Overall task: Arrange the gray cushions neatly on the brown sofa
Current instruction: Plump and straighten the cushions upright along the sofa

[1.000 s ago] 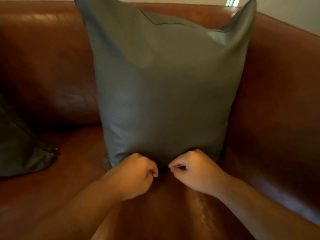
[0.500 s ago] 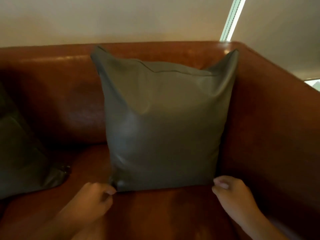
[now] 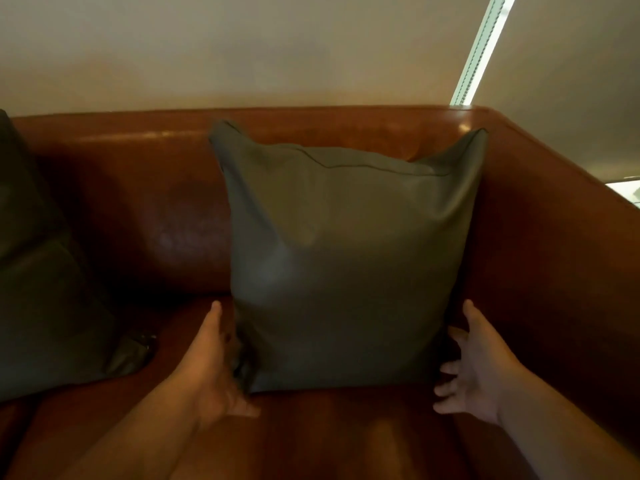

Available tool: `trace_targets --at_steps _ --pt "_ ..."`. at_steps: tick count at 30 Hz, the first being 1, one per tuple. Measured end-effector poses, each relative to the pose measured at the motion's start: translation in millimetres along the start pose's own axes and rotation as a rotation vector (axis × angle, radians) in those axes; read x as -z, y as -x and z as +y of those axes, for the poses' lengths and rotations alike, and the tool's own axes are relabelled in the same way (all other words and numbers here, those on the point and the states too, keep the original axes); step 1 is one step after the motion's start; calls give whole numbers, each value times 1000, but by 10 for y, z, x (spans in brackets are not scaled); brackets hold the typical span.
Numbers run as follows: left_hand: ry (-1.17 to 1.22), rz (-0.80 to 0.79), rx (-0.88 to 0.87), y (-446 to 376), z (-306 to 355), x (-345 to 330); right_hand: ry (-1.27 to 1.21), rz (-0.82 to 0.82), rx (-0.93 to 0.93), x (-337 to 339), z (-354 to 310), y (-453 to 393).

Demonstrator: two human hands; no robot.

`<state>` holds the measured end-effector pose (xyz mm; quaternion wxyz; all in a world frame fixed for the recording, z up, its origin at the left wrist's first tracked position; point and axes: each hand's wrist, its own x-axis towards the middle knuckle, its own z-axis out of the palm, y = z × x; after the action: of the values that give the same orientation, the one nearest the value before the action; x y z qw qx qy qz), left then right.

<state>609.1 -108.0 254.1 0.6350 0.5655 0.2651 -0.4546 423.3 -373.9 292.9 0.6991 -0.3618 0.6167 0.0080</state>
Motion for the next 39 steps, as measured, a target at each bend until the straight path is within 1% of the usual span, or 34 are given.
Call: trace_targets --at_steps 2,4,7,13,15,18,20,25,31,35,39 --pt "-19 27 11 -2 -17 -109 -5 -3 20 -71 59 -93" --pt "-26 12 -24 3 -40 -202 4 18 39 -143 107 -160" --pt "-15 41 -82 -83 -77 -226 4 45 78 -218 169 -262" --pt "16 70 -117 -147 -157 -327 -58 -14 152 -314 231 -273" --pt "29 47 -162 -123 -189 -383 -103 -41 211 -351 208 -243" --pt "83 17 -250 -92 -158 -504 -99 -40 289 -384 88 -196" --pt "80 24 -259 -124 -67 -556 -83 -2 271 -409 -14 -229" --pt "56 100 -211 -142 -1 -627 -73 61 198 -441 -89 -253" --pt "116 71 -185 -96 -34 -639 -27 95 194 -471 -144 -276" --pt "84 71 -134 -146 -72 -682 2 117 175 -459 -163 -305" --pt "66 74 -72 -163 -124 -663 62 144 84 -489 -142 -257"
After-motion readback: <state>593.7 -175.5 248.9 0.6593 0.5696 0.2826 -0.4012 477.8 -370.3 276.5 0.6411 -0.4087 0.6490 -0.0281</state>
